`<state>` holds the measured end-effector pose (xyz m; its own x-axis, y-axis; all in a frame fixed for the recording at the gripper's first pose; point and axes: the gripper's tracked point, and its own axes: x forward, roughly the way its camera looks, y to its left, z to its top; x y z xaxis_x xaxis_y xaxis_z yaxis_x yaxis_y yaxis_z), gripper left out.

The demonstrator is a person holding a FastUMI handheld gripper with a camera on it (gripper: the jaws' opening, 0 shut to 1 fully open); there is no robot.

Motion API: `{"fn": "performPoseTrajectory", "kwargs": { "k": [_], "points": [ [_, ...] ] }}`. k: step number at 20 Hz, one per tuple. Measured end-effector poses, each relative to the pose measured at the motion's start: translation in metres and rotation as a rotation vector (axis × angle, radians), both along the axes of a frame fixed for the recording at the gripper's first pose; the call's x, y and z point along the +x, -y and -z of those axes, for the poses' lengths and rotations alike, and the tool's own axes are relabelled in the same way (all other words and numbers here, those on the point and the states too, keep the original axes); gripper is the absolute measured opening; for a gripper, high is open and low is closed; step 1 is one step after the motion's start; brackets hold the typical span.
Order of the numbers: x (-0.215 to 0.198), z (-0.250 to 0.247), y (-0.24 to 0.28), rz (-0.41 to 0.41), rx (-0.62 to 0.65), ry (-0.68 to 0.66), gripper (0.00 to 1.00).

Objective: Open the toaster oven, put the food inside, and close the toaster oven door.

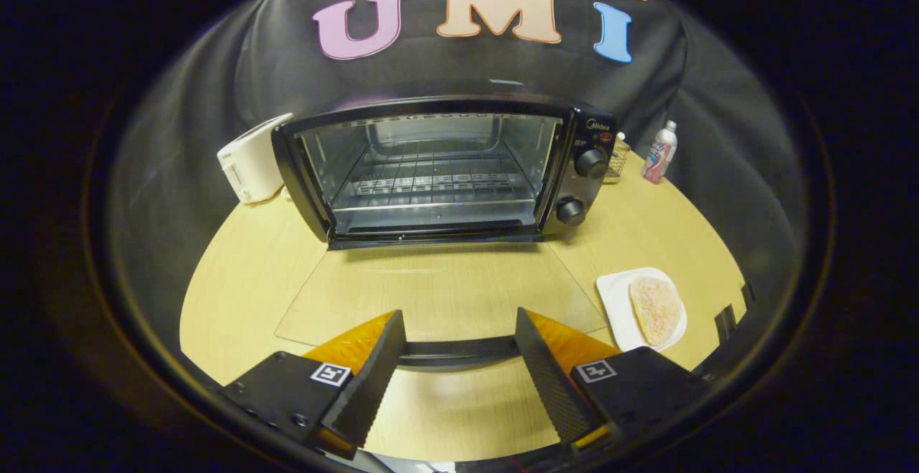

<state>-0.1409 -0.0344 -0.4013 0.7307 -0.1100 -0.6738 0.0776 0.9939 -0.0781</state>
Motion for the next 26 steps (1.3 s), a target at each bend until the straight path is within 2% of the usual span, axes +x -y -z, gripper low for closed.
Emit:
{"fn": "performPoseTrajectory", "kwargs": {
  "k": [4,6,8,13,21,26],
  "points": [
    [-0.005,0.027,0.006,0.009,-0.008,-0.085,0.98],
    [-0.005,0.031,0.007,0.025,0.02,-0.08,0.98],
    [-0.006,0.03,0.01,0.043,0.035,-0.092,0.98],
    [0.0,0.008,0.043,0.051,-0.04,-0.062,0.97],
    [0.006,-0.019,0.128,0.217,-0.115,-0.024,0.97],
    [0.003,-0.021,0.179,0.312,-0.179,-0.057,0.97]
  ]
}}
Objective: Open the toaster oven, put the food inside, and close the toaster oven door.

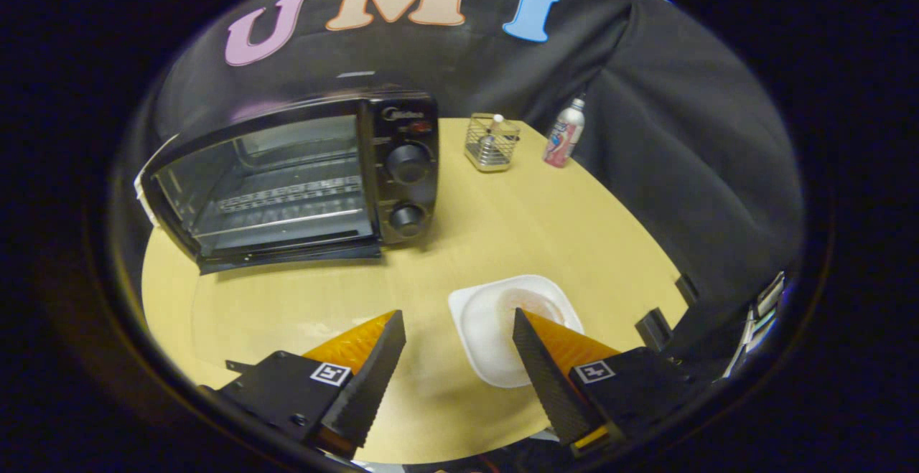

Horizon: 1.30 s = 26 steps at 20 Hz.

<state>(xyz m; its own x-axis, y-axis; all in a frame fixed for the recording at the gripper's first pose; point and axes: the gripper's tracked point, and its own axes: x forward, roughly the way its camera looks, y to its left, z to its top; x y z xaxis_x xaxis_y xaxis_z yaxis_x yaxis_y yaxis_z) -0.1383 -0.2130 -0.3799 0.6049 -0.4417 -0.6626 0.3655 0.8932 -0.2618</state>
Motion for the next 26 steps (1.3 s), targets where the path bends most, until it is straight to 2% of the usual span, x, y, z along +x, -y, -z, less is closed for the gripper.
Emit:
{"fn": "performPoseTrajectory", "kwargs": {
  "k": [5,8,15,21,26],
  "points": [
    [-0.005,0.011,0.045,0.094,-0.009,-0.04,0.97],
    [-0.008,0.028,0.062,0.124,0.015,-0.072,0.97],
    [-0.016,0.069,0.076,0.141,0.079,-0.138,0.97],
    [-0.008,0.076,0.075,0.141,0.137,-0.103,0.95],
    [-0.007,0.078,0.077,0.159,0.169,-0.084,0.81]
  ]
}}
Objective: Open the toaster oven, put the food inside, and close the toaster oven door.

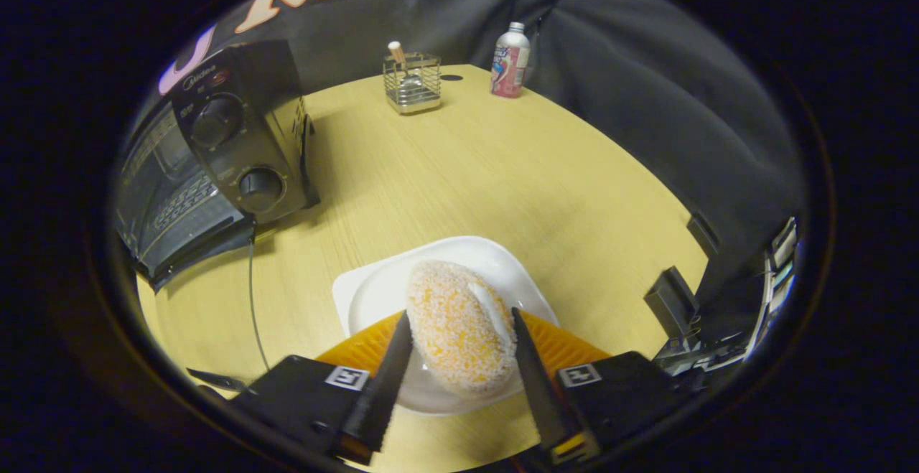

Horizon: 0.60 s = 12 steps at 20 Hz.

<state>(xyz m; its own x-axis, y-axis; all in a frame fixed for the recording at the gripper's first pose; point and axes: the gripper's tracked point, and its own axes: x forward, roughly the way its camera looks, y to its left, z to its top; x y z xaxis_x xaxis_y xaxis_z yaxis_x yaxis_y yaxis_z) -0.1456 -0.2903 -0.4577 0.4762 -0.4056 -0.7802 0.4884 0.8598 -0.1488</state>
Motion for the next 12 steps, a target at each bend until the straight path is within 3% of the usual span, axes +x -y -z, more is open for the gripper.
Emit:
{"fn": "performPoseTrajectory", "kwargs": {
  "k": [4,12],
  "points": [
    [0.003,-0.003,0.001,0.02,0.006,0.01,0.7],
    [0.034,-0.053,-0.013,0.124,0.105,0.245,0.69]
  ]
}}
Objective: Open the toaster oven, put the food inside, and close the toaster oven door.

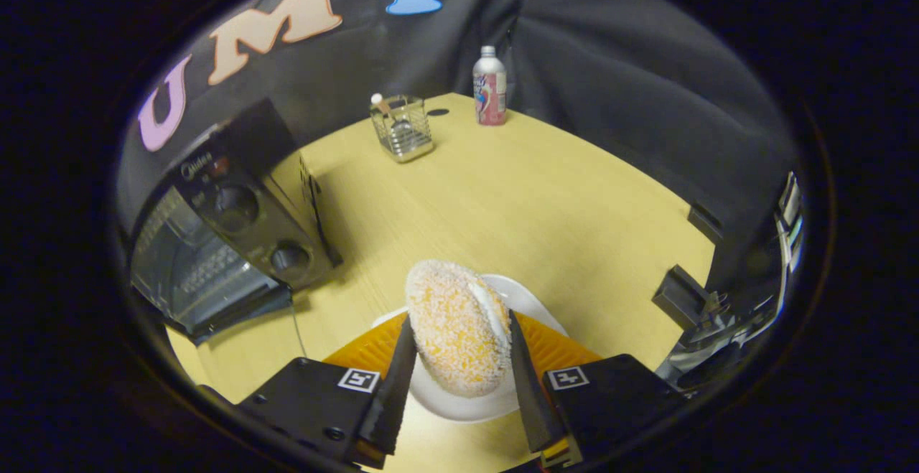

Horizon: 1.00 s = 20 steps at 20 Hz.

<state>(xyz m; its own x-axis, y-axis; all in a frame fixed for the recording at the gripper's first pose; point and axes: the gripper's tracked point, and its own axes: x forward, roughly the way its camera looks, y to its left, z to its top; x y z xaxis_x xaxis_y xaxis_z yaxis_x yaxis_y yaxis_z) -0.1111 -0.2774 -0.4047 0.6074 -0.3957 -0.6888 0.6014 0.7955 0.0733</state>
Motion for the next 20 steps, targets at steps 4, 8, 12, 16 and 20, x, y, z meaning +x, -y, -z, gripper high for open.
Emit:
{"fn": "performPoseTrajectory", "kwargs": {
  "k": [4,8,12,16,20],
  "points": [
    [0.015,-0.038,-0.023,0.076,0.106,0.177,0.69],
    [0.024,-0.066,-0.06,0.116,0.221,0.316,0.69],
    [0.027,-0.07,-0.11,0.12,0.342,0.382,0.69],
    [0.035,-0.065,-0.164,0.092,0.446,0.399,0.69],
    [0.056,-0.053,-0.21,0.069,0.524,0.382,0.69]
  ]
}}
